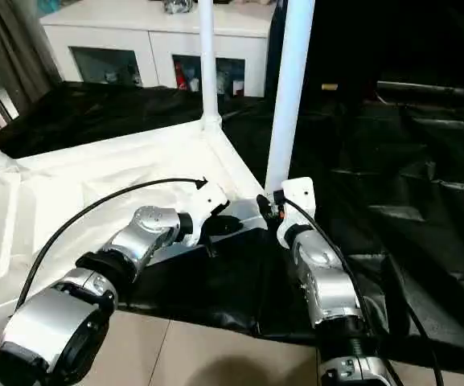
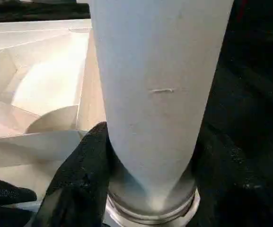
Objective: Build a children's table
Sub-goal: Rotate leg to tighten
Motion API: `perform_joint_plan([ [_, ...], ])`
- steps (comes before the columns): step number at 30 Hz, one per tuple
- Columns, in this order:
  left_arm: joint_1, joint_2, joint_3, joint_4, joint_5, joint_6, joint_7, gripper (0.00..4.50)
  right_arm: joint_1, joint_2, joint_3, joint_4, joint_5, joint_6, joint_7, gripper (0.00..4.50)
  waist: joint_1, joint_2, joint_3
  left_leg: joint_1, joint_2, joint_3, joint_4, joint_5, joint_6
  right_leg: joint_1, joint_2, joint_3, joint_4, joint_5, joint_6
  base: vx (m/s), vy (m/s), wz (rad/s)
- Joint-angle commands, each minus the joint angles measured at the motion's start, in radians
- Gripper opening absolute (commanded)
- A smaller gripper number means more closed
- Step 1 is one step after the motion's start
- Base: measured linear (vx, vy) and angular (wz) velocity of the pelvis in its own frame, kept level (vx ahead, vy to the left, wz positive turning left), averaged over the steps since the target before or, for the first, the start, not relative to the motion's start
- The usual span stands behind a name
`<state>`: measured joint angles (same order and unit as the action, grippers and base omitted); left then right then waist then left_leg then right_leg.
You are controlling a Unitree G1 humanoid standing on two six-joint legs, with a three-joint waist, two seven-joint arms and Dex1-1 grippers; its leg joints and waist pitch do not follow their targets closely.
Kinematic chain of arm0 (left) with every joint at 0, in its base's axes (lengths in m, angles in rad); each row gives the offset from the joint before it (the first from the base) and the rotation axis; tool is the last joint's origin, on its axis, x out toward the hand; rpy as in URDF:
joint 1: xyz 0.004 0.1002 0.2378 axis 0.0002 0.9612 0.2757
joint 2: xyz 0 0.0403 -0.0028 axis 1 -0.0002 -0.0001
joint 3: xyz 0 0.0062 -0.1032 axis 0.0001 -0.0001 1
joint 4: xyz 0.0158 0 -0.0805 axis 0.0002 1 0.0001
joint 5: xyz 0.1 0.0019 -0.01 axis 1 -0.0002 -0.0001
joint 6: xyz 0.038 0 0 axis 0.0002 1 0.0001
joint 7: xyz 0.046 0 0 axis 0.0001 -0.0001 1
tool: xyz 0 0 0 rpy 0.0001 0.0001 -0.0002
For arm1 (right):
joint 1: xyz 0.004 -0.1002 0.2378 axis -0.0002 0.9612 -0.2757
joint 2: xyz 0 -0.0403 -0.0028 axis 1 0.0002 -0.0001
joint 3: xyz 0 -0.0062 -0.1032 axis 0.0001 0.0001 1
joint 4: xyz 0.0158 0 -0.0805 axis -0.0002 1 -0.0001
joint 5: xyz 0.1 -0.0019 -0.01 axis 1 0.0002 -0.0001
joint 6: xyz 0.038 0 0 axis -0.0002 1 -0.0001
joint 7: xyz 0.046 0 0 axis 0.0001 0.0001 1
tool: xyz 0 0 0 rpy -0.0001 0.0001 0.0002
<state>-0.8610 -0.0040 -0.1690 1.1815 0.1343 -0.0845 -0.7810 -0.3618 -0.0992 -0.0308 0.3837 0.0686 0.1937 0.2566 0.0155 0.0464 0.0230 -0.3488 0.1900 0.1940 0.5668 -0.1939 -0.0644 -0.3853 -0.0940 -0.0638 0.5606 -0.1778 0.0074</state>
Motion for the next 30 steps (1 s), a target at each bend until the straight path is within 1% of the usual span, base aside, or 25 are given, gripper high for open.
perform_joint_plan([
  [1, -0.014, -0.023, 0.003, 0.016, 0.006, 0.004, 0.040, 0.00, 0.011, 0.056, 0.087, 0.003, 0.050, 0.039, 0.118, 2.77, -0.001, -0.010, -0.033, 0.003, 0.032, -0.021, -0.077, -0.348, 0.047, 0.025, -0.051, 0.033, -0.086, -0.384, -0.171, 0.000, 0.000, 0.00],
  [2, -0.012, -0.017, 0.001, 0.013, 0.005, 0.002, 0.019, 0.00, 0.014, 0.041, 0.090, -0.014, 0.063, 0.041, 0.154, 2.83, -0.002, -0.015, -0.034, 0.000, 0.032, -0.021, -0.077, -0.339, 0.052, 0.029, -0.052, 0.032, -0.084, -0.379, -0.173, 0.000, 0.000, 0.00],
  [3, -0.009, -0.010, -0.003, 0.013, 0.004, -0.008, -0.007, 0.00, 0.016, 0.024, 0.091, -0.024, 0.070, 0.043, 0.185, 2.83, -0.002, -0.014, -0.034, -0.001, 0.033, -0.022, -0.077, -0.333, 0.054, 0.030, -0.053, 0.032, -0.082, -0.378, -0.174, 0.000, 0.000, 0.00],
  [4, -0.001, 0.010, -0.009, 0.009, 0.000, -0.011, -0.066, 0.00, 0.023, -0.024, 0.108, -0.052, 0.076, 0.046, 0.260, 3.22, -0.001, -0.012, -0.034, 0.000, 0.034, -0.020, -0.076, -0.328, 0.060, 0.030, -0.053, 0.032, -0.083, -0.376, -0.177, 0.000, 0.000, 0.00],
  [5, 0.005, 0.017, -0.011, 0.006, -0.003, -0.019, -0.090, 0.00, 0.029, -0.040, 0.115, -0.063, 0.080, 0.049, 0.288, 3.22, 0.000, -0.017, -0.035, -0.002, 0.033, -0.020, -0.074, -0.316, 0.069, 0.033, -0.053, 0.032, -0.082, -0.365, -0.181, 0.000, 0.000, 0.00],
  [7, 0.023, 0.043, -0.017, -0.006, -0.009, -0.035, -0.164, 0.00, 0.046, -0.092, 0.135, -0.101, 0.099, 0.067, 0.376, 3.24, 0.003, -0.015, -0.036, -0.006, 0.035, -0.019, -0.073, -0.288, 0.082, 0.036, -0.055, 0.034, -0.078, -0.343, -0.188, 0.000, 0.000, 0.00],
  [8, 0.023, 0.043, -0.017, -0.006, -0.009, -0.035, -0.164, 0.00, 0.046, -0.092, 0.135, -0.101, 0.099, 0.067, 0.376, 3.24, 0.003, -0.016, -0.036, -0.007, 0.035, -0.019, -0.072, -0.277, 0.089, 0.037, -0.056, 0.034, -0.078, -0.341, -0.192, 0.000, 0.000, 0.00],
  [9, 0.033, 0.056, -0.019, -0.012, -0.012, -0.050, -0.201, 0.00, 0.053, -0.113, 0.141, -0.117, 0.108, 0.076, 0.410, 3.24, 0.003, -0.016, -0.037, -0.007, 0.035, -0.019, -0.071, -0.266, 0.091, 0.038, -0.057, 0.034, -0.078, -0.336, -0.195, 0.000, 0.000, 0.00],
  [10, 0.048, 0.075, -0.020, -0.025, -0.024, -0.058, -0.268, 0.00, 0.063, -0.147, 0.148, -0.135, 0.120, 0.085, 0.463, 3.24, 0.005, -0.017, -0.041, -0.009, 0.036, -0.018, -0.068, -0.239, 0.098, 0.041, -0.056, 0.034, -0.072, -0.296, -0.206, 0.000, 0.000, 0.00],
  [11, 0.054, 0.083, -0.020, -0.031, -0.029, -0.061, -0.296, 0.00, 0.066, -0.161, 0.151, -0.140, 0.124, 0.088, 0.483, 3.24, 0.005, -0.016, -0.041, -0.010, 0.038, -0.017, -0.068, -0.217, 0.106, 0.042, -0.056, 0.033, -0.067, -0.256, -0.223, 0.000, 0.000, 0.00],
  [12, 0.060, 0.092, -0.020, -0.035, -0.034, -0.064, -0.325, 0.00, 0.069, -0.175, 0.151, -0.144, 0.126, 0.090, 0.505, 3.24, 0.005, -0.015, -0.042, -0.011, 0.037, -0.017, -0.067, -0.206, 0.109, 0.043, -0.055, 0.032, -0.065, -0.242, -0.228, 0.000, 0.000, 0.00],
  [13, 0.084, 0.115, -0.021, -0.064, -0.056, -0.072, -0.415, 0.00, 0.085, -0.206, 0.159, -0.172, 0.132, 0.103, 0.543, 3.24, 0.008, -0.016, -0.043, -0.010, 0.038, -0.016, -0.065, -0.192, 0.113, 0.044, -0.055, 0.032, -0.062, -0.219, -0.239, 0.000, 0.000, 0.00],
  [14, 0.094, 0.126, -0.021, -0.078, -0.067, -0.071, -0.453, 0.00, 0.093, -0.221, 0.162, -0.183, 0.136, 0.111, 0.562, 3.24, 0.012, -0.014, -0.042, -0.011, 0.041, -0.014, -0.064, -0.172, 0.121, 0.045, -0.054, 0.032, -0.057, -0.187, -0.250, 0.000, 0.000, 0.00],
  [15, 0.104, 0.138, -0.025, -0.092, -0.073, -0.068, -0.491, 0.00, 0.100, -0.234, 0.166, -0.192, 0.138, 0.118, 0.577, 3.24, 0.013, -0.015, -0.042, -0.011, 0.042, -0.012, -0.063, -0.169, 0.125, 0.044, -0.052, 0.031, -0.056, -0.176, -0.255, 0.000, 0.000, 0.00],
  [16, 0.109, 0.145, -0.027, -0.099, -0.075, -0.066, -0.510, 0.00, 0.104, -0.240, 0.168, -0.197, 0.139, 0.122, 0.586, 3.24, 0.018, -0.013, -0.043, -0.009, 0.043, -0.011, -0.063, -0.167, 0.127, 0.043, -0.052, 0.031, -0.053, -0.169, -0.260, 0.000, 0.000, 0.00],
  [17, 0.117, 0.156, -0.033, -0.108, -0.075, -0.064, -0.537, 0.00, 0.110, -0.252, 0.174, -0.201, 0.137, 0.125, 0.601, 3.24, 0.022, -0.012, -0.044, -0.005, 0.043, -0.009, -0.062, -0.169, 0.124, 0.042, -0.052, 0.031, -0.052, -0.168, -0.266, 0.000, 0.000, 0.00],
  [19, 0.124, 0.166, -0.035, -0.115, -0.077, -0.063, -0.560, 0.00, 0.118, -0.266, 0.182, -0.206, 0.135, 0.131, 0.626, 3.24, 0.028, -0.010, -0.044, -0.003, 0.044, -0.008, -0.062, -0.171, 0.117, 0.040, -0.053, 0.032, -0.051, -0.168, -0.269, 0.000, 0.000, 0.00],
  [20, 0.127, 0.174, -0.033, -0.118, -0.079, -0.058, -0.571, 0.00, 0.125, -0.278, 0.192, -0.211, 0.132, 0.133, 0.646, 3.24, 0.034, -0.010, -0.043, 0.001, 0.046, -0.007, -0.062, -0.177, 0.112, 0.037, -0.053, 0.034, -0.051, -0.165, -0.272, 0.000, 0.000, 0.00],
  [21, 0.128, 0.177, -0.032, -0.116, -0.078, -0.060, -0.570, 0.00, 0.129, -0.281, 0.193, -0.216, 0.133, 0.135, 0.650, 3.24, 0.035, -0.010, -0.042, 0.000, 0.047, -0.007, -0.063, -0.180, 0.109, 0.038, -0.053, 0.034, -0.051, -0.166, -0.271, 0.000, 0.000, 0.00],
  [22, 0.129, 0.184, -0.029, -0.111, -0.074, -0.067, -0.562, 0.00, 0.135, -0.282, 0.189, -0.225, 0.143, 0.144, 0.656, 3.08, 0.041, -0.013, -0.041, -0.001, 0.046, -0.007, -0.063, -0.183, 0.106, 0.039, -0.055, 0.035, -0.051, -0.177, -0.263, 0.000, 0.000, 0.00],
  [23, 0.129, 0.184, -0.029, -0.110, -0.073, -0.068, -0.562, 0.00, 0.135, -0.282, 0.189, -0.226, 0.143, 0.144, 0.656, 3.08, 0.043, -0.013, -0.040, -0.002, 0.045, -0.007, -0.065, -0.193, 0.101, 0.040, -0.055, 0.034, -0.054, -0.206, -0.251, 0.000, 0.000, 0.00],
  [25, 0.138, 0.189, -0.026, -0.130, -0.079, -0.057, -0.576, 0.00, 0.135, -0.285, 0.189, -0.230, 0.153, 0.149, 0.667, 2.88, 0.045, -0.016, -0.038, -0.001, 0.044, -0.008, -0.067, -0.202, 0.087, 0.038, -0.057, 0.035, -0.059, -0.264, -0.230, 0.000, 0.000, 0.00],
  [26, 0.142, 0.190, -0.027, -0.138, -0.080, -0.053, -0.579, 0.00, 0.134, -0.286, 0.189, -0.233, 0.156, 0.152, 0.670, 2.81, 0.045, -0.018, -0.039, -0.001, 0.045, -0.009, -0.067, -0.202, 0.084, 0.038, -0.058, 0.035, -0.059, -0.269, -0.228, 0.000, 0.000, 0.00],
  [28, 0.146, 0.192, -0.027, -0.149, -0.082, -0.047, -0.585, 0.00, 0.133, -0.287, 0.190, -0.236, 0.159, 0.155, 0.673, 2.70, 0.045, -0.017, -0.040, -0.002, 0.044, -0.009, -0.067, -0.191, 0.083, 0.039, -0.057, 0.035, -0.057, -0.263, -0.224, 0.000, 0.000, 0.00],
  [30, 0.151, 0.193, -0.027, -0.159, -0.084, -0.041, -0.590, 0.00, 0.131, -0.287, 0.191, -0.236, 0.164, 0.156, 0.678, 2.65, 0.045, -0.017, -0.042, -0.002, 0.044, -0.009, -0.065, -0.173, 0.088, 0.038, -0.055, 0.035, -0.054, -0.228, -0.232, 0.000, 0.000, 0.00],
])
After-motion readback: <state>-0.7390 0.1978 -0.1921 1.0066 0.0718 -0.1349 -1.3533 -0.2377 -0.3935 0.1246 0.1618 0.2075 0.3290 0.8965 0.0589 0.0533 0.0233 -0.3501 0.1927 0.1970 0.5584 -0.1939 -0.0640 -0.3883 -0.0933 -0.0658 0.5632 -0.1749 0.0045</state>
